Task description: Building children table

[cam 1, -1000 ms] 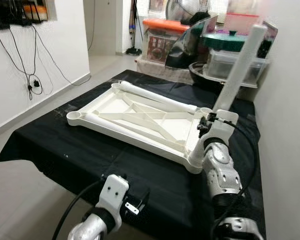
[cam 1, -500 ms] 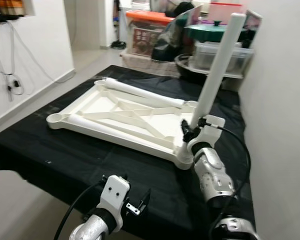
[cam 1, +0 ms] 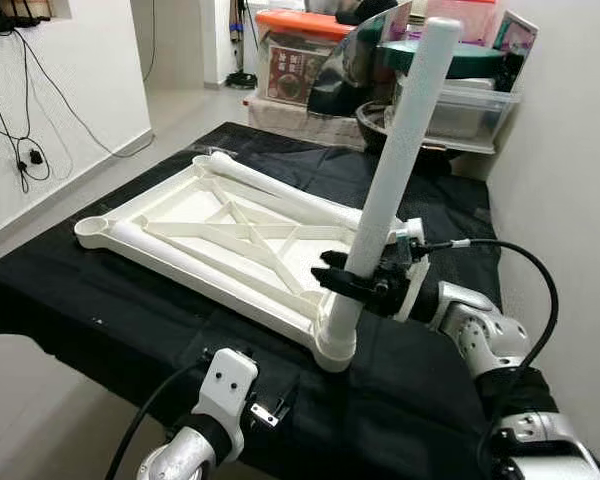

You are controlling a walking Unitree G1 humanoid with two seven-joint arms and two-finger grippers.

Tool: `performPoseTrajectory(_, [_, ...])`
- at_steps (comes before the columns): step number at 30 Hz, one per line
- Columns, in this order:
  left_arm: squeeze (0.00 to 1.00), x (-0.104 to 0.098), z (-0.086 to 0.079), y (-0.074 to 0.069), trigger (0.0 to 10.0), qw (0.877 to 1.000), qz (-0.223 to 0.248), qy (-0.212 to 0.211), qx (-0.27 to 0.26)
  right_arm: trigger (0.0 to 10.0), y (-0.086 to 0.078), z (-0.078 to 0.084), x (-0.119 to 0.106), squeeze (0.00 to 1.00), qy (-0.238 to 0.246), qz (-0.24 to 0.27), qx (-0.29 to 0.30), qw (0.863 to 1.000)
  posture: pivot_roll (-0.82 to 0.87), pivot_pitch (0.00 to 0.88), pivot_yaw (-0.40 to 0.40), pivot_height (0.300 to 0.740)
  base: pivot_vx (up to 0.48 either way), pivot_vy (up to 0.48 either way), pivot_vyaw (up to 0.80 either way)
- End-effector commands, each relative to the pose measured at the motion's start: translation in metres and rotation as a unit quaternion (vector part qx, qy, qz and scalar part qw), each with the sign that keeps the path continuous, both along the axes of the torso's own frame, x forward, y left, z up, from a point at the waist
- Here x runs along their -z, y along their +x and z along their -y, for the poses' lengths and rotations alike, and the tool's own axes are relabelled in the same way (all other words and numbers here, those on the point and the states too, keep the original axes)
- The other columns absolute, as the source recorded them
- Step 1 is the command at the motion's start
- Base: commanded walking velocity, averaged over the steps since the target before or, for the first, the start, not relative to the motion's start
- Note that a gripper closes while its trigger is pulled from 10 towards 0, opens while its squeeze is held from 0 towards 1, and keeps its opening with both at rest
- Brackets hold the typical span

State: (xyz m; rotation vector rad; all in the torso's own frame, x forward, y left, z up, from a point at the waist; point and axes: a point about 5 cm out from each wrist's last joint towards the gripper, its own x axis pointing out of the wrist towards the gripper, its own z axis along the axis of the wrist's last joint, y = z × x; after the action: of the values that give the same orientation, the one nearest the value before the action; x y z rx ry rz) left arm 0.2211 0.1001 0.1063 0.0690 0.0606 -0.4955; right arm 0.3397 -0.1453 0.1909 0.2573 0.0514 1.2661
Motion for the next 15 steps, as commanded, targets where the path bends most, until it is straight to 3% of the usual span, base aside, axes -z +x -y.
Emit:
performPoseTrajectory(1, [0.0, 0.002, 0.001, -0.001, 10.0, 1.0, -0.002, 0.003, 0.004, 10.0, -0.002, -0.009, -0.002, 0.0, 0.004, 0.012, -0.045, 0.999, 0.23, 0.0, -0.103, 0.74, 0.0, 0.0, 0.0])
performPoseTrajectory(2, [0.0, 0.002, 0.001, -0.001, 10.0, 1.0, -0.002, 0.003, 0.004, 10.0, -0.002, -0.013, -0.002, 0.0, -0.003, 0.017, -0.059, 0.998, 0.23, 0.0, -0.106, 0.74, 0.0, 0.0, 0.0])
performPoseTrajectory(3, [0.0, 0.002, 0.001, -0.001, 10.0, 1.0, -0.002, 0.003, 0.004, 0.0, -0.003, -0.016, -0.001, 0.0, -0.005, 0.019, -0.064, 0.998, 0.23, 0.0, -0.107, 0.74, 0.0, 0.0, 0.0])
performPoseTrajectory(8, [0.0, 0.001, 0.001, -0.001, 10.0, 1.0, -0.002, 0.002, 0.004, 0.0, -0.003, -0.019, 0.0, 0.0, -0.005, 0.02, -0.065, 0.998, 0.23, 0.0, -0.106, 0.74, 0.0, 0.0, 0.0])
performPoseTrajectory(11, [0.0, 0.002, 0.002, -0.002, 10.0, 1.0, -0.003, 0.001, 0.003, 0.0, 0.005, -0.018, 0.01, 0.0, -0.02, 0.019, 0.018, 0.999, 0.23, 0.0, -0.106, 0.74, 0.0, 0.0, 0.0])
performPoseTrajectory(12, [0.0, 0.002, 0.002, -0.002, 10.0, 1.0, -0.003, 0.001, 0.003, 0.0, 0.005, -0.018, 0.01, 0.0, -0.02, 0.019, 0.018, 0.999, 0.23, 0.0, -0.106, 0.74, 0.0, 0.0, 0.0])
performPoseTrajectory(13, [0.0, 0.002, 0.001, -0.002, 10.0, 1.0, -0.003, 0.001, 0.003, 0.0, 0.013, -0.015, 0.013, 0.0, -0.021, 0.011, 0.085, 0.996, 0.22, 0.0, -0.105, 0.74, 0.0, 0.0, 0.0])
performPoseTrajectory(14, [0.0, 0.002, 0.001, -0.002, 10.0, 1.0, -0.003, 0.001, 0.003, 0.0, 0.013, -0.015, 0.013, 0.0, -0.021, 0.011, 0.085, 0.996, 0.22, 0.0, -0.105, 0.74, 0.0, 0.0, 0.0])
performPoseTrajectory(15, [0.0, 0.002, 0.002, -0.002, 10.0, 1.0, -0.003, 0.0, 0.004, 0.0, 0.02, -0.011, 0.016, 0.0, -0.026, 0.005, 0.146, 0.989, 0.22, 0.0, -0.104, 0.74, 0.0, 0.0, 0.0])
